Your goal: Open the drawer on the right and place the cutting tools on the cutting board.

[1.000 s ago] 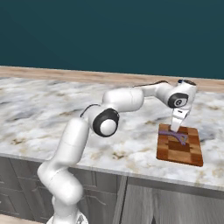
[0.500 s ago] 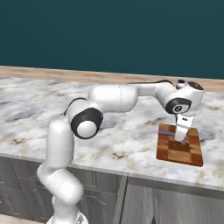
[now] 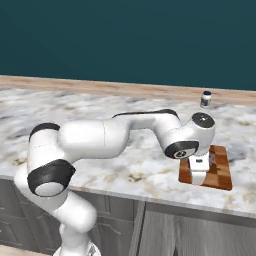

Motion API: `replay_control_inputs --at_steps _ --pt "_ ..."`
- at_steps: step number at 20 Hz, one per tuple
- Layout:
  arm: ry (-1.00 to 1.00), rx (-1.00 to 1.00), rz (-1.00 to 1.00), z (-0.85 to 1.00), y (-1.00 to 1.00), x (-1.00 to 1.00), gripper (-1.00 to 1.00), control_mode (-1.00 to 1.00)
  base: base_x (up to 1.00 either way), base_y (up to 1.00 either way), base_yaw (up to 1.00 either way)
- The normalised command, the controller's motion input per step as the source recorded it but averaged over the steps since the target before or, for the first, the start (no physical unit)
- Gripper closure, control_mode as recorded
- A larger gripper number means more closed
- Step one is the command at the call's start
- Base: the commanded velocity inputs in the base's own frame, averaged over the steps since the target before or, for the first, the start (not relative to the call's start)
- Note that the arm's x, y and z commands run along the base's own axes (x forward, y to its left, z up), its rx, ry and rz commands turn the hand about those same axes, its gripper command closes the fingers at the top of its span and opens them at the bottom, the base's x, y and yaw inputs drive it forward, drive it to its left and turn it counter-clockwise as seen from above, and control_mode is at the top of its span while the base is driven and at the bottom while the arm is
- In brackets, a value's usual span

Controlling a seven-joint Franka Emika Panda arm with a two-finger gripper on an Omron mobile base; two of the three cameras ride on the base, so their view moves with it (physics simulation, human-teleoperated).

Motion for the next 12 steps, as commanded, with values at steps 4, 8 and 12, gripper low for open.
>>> replay_control_inputs --at_steps 4,8,12 --pt "-0.14 -0.22 0.24 0.26 0.41 -1.00 -1.00 -1.00 0.00 0.00 0.00" --pt "-0.06 -0.27 0.24 0.39 0.25 -1.00 -1.00 -1.00 0.00 0.00 0.00" --pt "-0.01 -0.30 0.25 0.26 0.02 -0.83 -1.00 -1.00 0.00 0.00 0.00"
